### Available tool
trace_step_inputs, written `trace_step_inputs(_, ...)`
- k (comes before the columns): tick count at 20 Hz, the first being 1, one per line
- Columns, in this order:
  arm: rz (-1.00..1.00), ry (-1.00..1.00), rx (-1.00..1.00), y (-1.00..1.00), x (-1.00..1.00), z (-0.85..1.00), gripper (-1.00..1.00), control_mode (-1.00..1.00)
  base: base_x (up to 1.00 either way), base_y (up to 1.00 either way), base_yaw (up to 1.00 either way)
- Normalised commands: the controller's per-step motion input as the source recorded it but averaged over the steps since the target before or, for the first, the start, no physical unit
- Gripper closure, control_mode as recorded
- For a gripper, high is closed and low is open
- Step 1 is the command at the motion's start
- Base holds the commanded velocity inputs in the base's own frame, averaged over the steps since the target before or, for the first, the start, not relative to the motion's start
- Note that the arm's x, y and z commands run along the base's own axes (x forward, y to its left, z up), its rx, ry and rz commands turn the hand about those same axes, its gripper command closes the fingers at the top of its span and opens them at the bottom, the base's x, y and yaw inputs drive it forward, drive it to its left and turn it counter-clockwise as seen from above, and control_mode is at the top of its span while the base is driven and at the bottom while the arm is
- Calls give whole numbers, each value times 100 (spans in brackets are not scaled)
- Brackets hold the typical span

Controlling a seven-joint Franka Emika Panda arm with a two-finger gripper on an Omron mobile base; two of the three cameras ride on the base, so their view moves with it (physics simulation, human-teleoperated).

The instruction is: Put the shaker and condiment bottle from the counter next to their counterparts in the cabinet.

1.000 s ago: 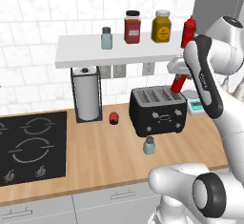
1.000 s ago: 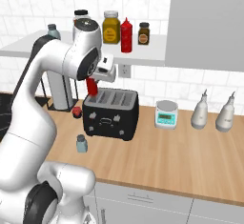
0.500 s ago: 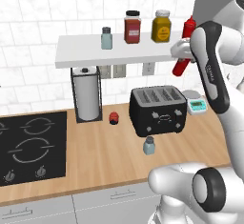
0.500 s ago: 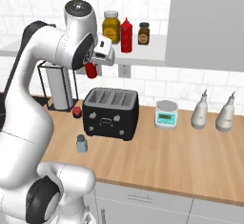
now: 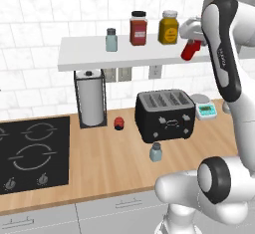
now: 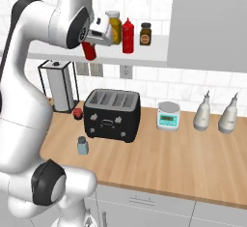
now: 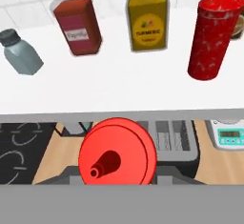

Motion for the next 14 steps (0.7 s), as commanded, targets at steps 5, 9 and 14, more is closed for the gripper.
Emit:
trace_step_inputs(5,0,-9,0,3,5,5,100,-100,0,0,0)
trace_step_inputs(9,0,-13,0,-15,75,27,100,-100,0,0,0)
trace_step_inputs(14,0,-6,0,0,40,9,100,-100,0,0,0)
